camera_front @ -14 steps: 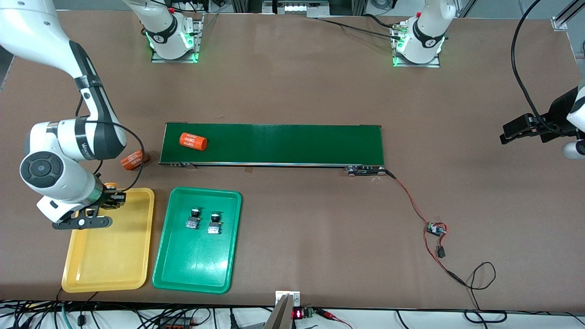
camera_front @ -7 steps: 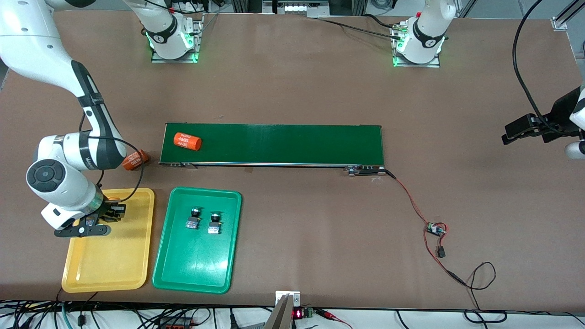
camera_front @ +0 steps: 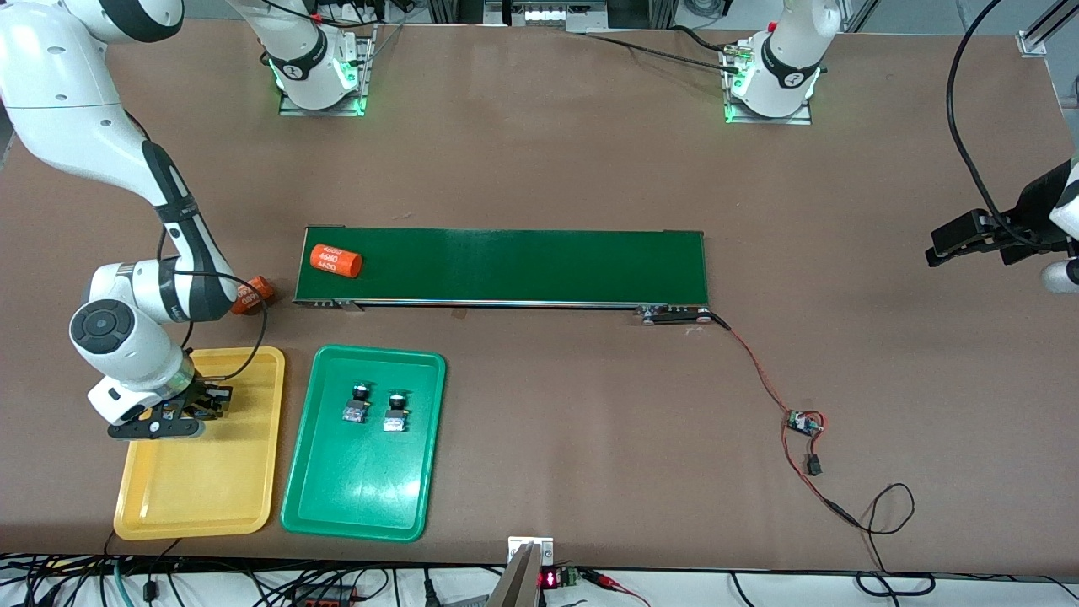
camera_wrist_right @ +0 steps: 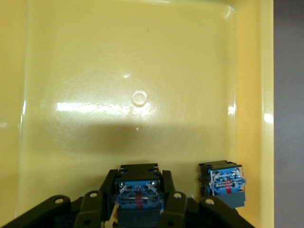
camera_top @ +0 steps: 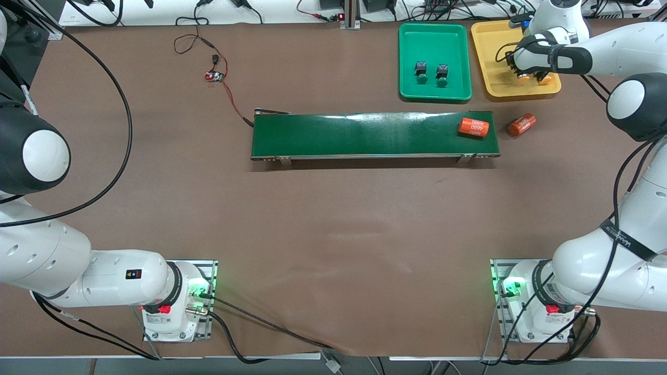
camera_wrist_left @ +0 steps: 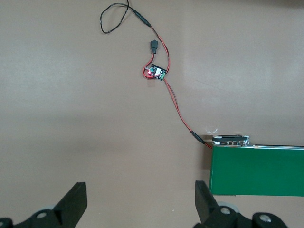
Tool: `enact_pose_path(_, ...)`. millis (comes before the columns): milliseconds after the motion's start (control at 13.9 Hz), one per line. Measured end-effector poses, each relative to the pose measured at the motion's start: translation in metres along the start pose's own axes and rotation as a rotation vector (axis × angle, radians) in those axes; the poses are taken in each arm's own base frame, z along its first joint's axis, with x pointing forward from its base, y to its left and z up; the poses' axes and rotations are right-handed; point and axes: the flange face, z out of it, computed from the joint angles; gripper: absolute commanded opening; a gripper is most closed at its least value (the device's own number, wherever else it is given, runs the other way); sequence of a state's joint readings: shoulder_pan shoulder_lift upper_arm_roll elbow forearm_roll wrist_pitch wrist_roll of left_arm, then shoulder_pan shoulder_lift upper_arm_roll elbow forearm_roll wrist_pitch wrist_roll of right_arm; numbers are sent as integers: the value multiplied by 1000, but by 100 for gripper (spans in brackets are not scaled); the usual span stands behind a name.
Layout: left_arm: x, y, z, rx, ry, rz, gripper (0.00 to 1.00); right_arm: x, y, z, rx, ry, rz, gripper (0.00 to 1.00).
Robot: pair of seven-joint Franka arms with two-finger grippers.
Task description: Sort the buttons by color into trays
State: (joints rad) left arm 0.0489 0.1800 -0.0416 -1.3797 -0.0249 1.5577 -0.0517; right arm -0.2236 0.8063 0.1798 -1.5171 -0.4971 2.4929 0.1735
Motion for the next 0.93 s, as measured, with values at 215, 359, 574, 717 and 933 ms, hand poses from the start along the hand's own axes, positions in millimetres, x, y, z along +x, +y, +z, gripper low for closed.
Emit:
enact_pose_path(215, 0, 0, 0, 0, 0, 0, 100, 0, -1, 0, 1, -1, -2, 84)
enact_pose_path(359, 0, 0, 0, 0, 0, 0, 100, -1, -2, 1, 2, -2, 9, 100)
enact_pose_path(574, 0, 0, 0, 0, 0, 0, 100, 1, -6, -5, -2, -11, 43, 100)
enact_pose_path(717, 0, 0, 0, 0, 0, 0, 100, 3, -14, -23, -18, -52, 55, 100)
enact_pose_path(933, 0, 0, 0, 0, 0, 0, 100, 11, -23, -68, 8, -94, 114, 100)
